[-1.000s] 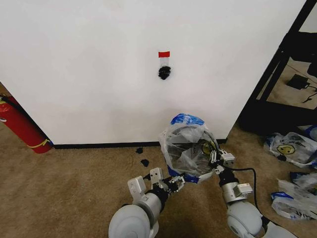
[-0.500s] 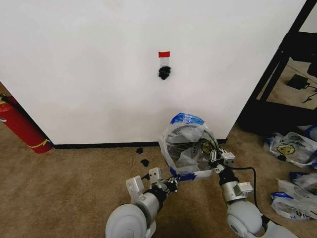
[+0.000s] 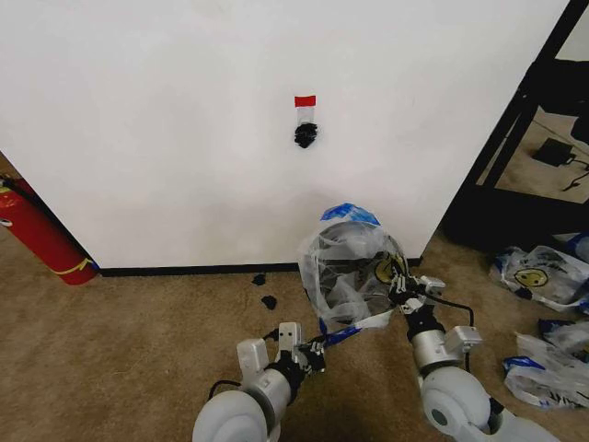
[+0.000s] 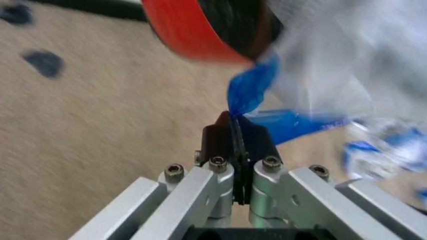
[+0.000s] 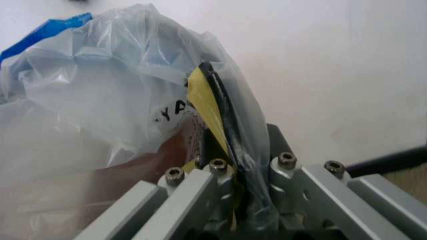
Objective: Pick up the garbage bag from the wall and place it over the trash bin.
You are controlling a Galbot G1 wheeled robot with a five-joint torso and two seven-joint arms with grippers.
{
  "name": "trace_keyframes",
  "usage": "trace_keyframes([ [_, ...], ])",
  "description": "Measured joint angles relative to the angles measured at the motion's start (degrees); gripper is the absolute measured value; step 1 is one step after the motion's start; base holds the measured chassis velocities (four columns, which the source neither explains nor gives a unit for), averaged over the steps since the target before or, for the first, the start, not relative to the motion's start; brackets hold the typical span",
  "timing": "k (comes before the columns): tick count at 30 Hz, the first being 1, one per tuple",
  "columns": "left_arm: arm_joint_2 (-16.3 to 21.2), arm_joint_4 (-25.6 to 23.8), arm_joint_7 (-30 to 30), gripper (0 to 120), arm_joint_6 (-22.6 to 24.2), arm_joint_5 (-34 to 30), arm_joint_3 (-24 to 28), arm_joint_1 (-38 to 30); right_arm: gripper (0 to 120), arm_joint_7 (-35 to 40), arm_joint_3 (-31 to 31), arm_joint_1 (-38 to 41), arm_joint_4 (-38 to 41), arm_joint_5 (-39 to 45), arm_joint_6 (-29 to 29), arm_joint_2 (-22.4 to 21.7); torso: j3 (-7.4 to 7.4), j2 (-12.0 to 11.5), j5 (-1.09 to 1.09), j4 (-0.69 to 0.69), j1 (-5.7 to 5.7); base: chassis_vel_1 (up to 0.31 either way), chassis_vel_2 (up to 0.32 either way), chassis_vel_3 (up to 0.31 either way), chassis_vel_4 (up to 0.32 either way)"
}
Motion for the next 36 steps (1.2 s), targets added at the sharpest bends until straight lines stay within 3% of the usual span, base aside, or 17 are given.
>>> trace_keyframes([
  [6, 1.9, 3.2, -2.1, 0, -5.1, 5.3, -1.6, -1.9, 1, -0.1, 0.9, -1.3, 1.1, 0.9, -6.5, -2.4, 0.00, 0.0, 0.00, 0.00, 0.00, 0.000, 0.000, 0.000, 0.000],
  [19, 5.1, 6.6, -3.3, 0, -5.0, 5.8, -4.4, -3.6, 1, -8.7, 2.2, 0.3, -2.3, 2.2, -13.0, -4.4, 0.01, 0.0, 0.00, 0.01, 0.00, 0.000, 0.000, 0.000, 0.000],
  [22, 5.4, 6.6, -2.7, 5, -5.2, 5.6, -4.2, -3.5, 1, -10.7, 2.3, 0.7, -3.1, 1.7, -13.0, -4.3, 0.00, 0.0, 0.00, 0.01, 0.00, 0.000, 0.000, 0.000, 0.000],
  [24, 5.5, 6.4, -1.9, 14, -5.7, 6.3, -3.9, -3.5, 1, -12.9, 2.3, 1.2, -4.7, -0.9, -12.2, -3.9, 0.00, 0.0, 0.00, 0.01, 0.00, 0.000, 0.000, 0.000, 0.000],
  [30, 6.8, 8.5, 0.1, 34, -8.0, 15.0, -3.9, -3.5, 1, -14.9, 2.4, 2.0, -7.8, -6.6, -10.2, -3.4, 0.01, 0.0, 0.00, 0.00, 0.00, 0.000, 0.000, 0.000, 0.000],
  [36, 8.4, 18.6, 4.8, 58, -20.2, 34.5, -6.3, -5.3, 0, -15.1, 2.8, 2.2, -8.8, -8.7, -9.8, -3.3, 0.00, 0.0, 0.00, 0.01, 0.00, 0.000, 0.000, 0.000, 0.000],
])
